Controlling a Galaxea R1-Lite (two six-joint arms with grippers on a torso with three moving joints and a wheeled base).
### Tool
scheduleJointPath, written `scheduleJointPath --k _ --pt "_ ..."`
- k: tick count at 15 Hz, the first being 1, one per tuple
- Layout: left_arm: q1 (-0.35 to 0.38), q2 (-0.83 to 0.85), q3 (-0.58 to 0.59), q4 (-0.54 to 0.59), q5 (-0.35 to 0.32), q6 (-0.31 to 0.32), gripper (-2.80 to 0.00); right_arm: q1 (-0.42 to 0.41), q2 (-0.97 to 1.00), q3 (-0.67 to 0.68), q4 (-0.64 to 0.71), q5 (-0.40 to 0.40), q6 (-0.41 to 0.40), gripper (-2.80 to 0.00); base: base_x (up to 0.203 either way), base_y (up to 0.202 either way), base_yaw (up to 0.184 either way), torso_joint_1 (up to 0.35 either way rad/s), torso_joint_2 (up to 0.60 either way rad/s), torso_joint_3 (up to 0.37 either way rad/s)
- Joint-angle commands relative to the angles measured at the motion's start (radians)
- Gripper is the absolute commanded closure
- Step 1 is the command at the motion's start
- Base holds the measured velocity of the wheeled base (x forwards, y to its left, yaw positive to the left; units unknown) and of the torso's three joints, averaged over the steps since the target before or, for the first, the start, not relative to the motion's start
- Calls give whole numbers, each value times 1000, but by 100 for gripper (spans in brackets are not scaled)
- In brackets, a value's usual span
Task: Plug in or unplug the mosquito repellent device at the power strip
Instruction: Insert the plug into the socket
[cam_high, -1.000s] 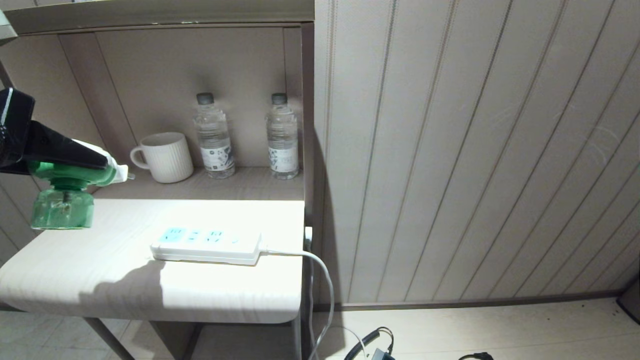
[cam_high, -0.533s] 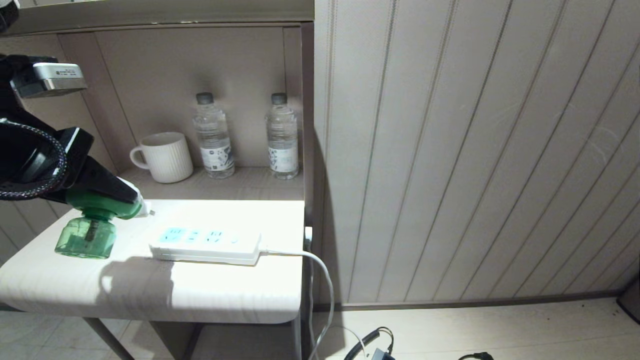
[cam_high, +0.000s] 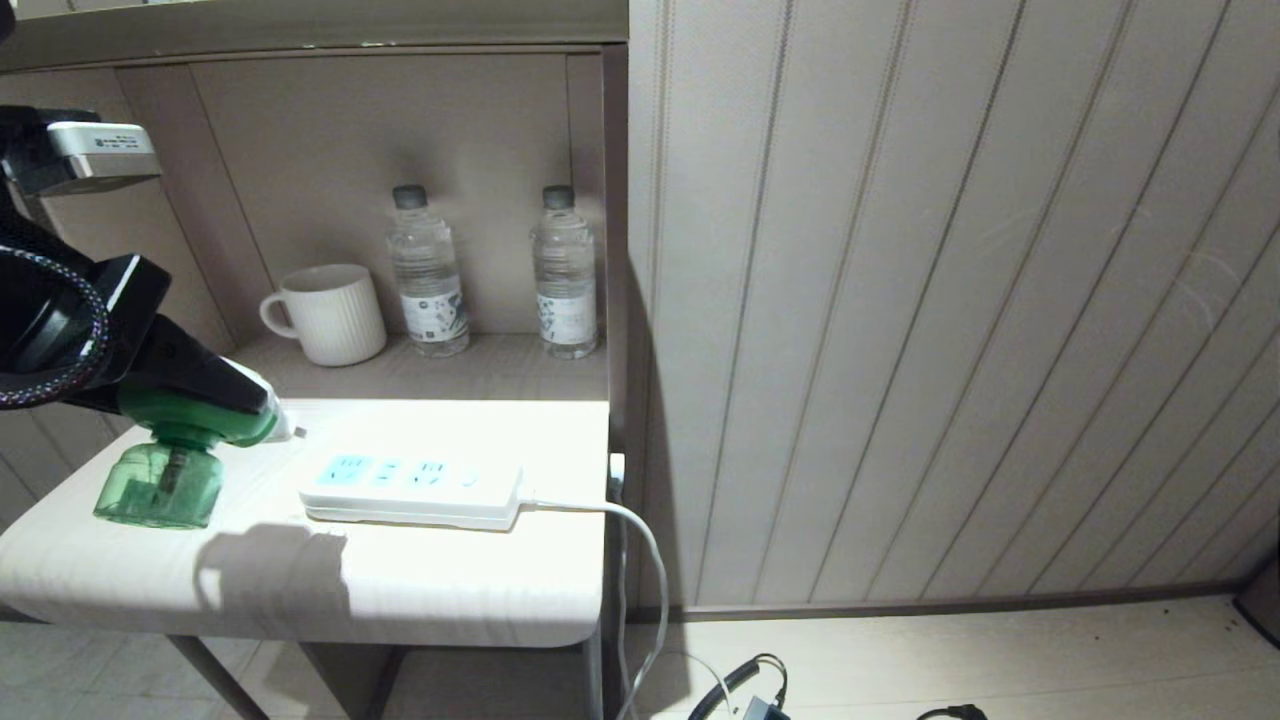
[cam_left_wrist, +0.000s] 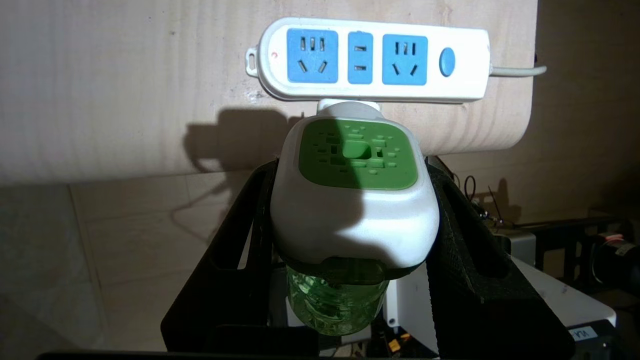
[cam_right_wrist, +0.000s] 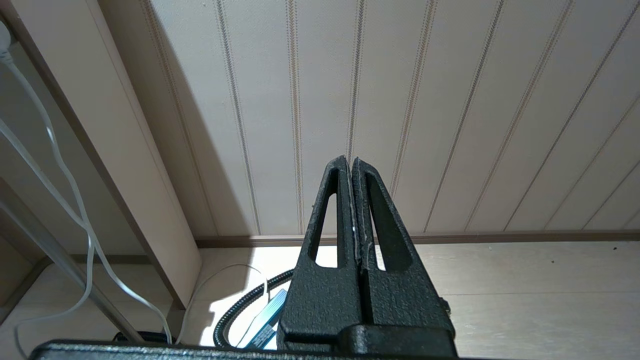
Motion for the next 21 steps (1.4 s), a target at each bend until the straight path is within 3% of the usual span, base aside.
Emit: scheduleJointPath --k 1,10,21 --pt "-1 -17 0 12 -2 -3 0 0 0 0 0 0 0 0 0 0 0 0 0 0" --pt "-7 -8 12 15 -16 -6 0 0 -1 0 0 0 -2 0 0 0 0 3 -6 -4" --pt "-8 53 17 15 -30 -10 0 0 -1 0 0 0 -3 0 0 0 0 173 -434 -255"
